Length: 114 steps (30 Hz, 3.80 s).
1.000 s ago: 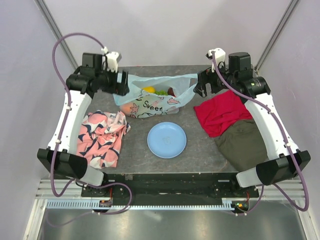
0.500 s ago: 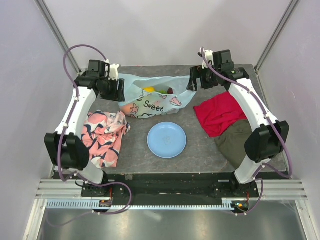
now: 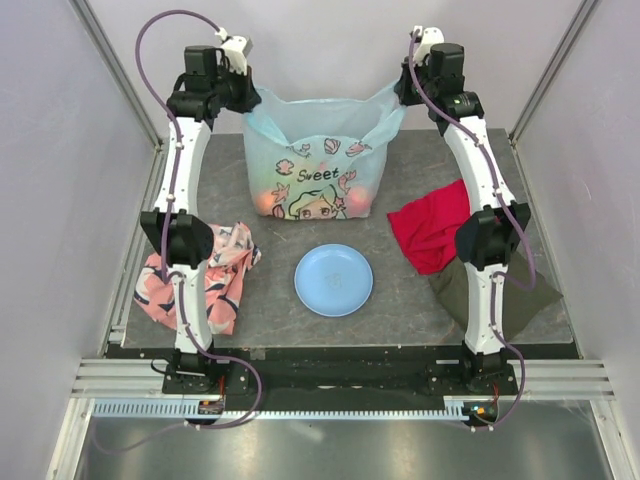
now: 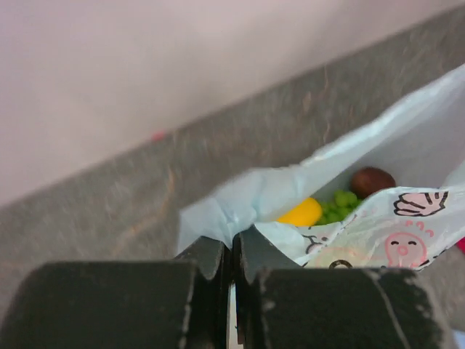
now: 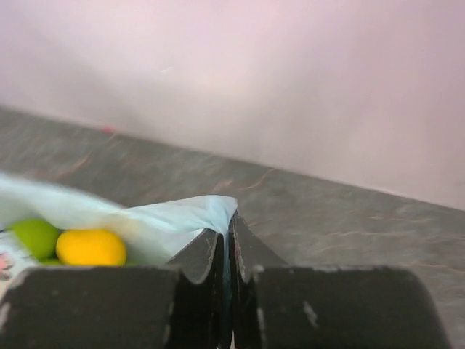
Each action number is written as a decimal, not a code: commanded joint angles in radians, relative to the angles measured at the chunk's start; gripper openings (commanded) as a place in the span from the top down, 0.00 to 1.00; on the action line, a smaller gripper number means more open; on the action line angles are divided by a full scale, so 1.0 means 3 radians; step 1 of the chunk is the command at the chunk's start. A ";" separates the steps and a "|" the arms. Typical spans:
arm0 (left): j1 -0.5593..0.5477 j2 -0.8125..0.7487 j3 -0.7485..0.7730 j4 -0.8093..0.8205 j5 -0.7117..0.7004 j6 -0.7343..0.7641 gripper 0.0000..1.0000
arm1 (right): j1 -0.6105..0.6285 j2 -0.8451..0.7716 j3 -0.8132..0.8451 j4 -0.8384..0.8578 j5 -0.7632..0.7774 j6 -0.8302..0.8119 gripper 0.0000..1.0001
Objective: Take the fake fruits out of the plastic bag
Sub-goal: Adjust the plastic bag at the center of the board, then take out the fake fruit from the plastic bag.
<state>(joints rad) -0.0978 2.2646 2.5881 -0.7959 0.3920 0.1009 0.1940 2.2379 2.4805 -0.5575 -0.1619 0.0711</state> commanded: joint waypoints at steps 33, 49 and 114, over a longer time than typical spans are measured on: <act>-0.0287 -0.2870 -0.4020 0.0833 0.0386 -0.0270 0.98 | -0.0140 -0.2393 -0.3698 0.0524 0.0039 -0.0293 0.52; -0.0287 -0.2911 -0.4020 0.0843 0.0417 -0.0520 0.98 | -0.0074 -0.2490 -0.2368 0.0248 -0.0304 -0.0345 0.04; -0.0308 -0.2794 -0.4491 0.0603 0.0319 -0.0040 0.98 | 0.0555 0.0493 -0.1462 0.0805 0.1236 -0.0795 0.37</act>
<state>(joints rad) -0.1902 1.4139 1.1805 -0.6006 0.4988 0.0494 0.3794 2.4294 2.0453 -0.2966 0.2047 -0.1791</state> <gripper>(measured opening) 0.032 0.753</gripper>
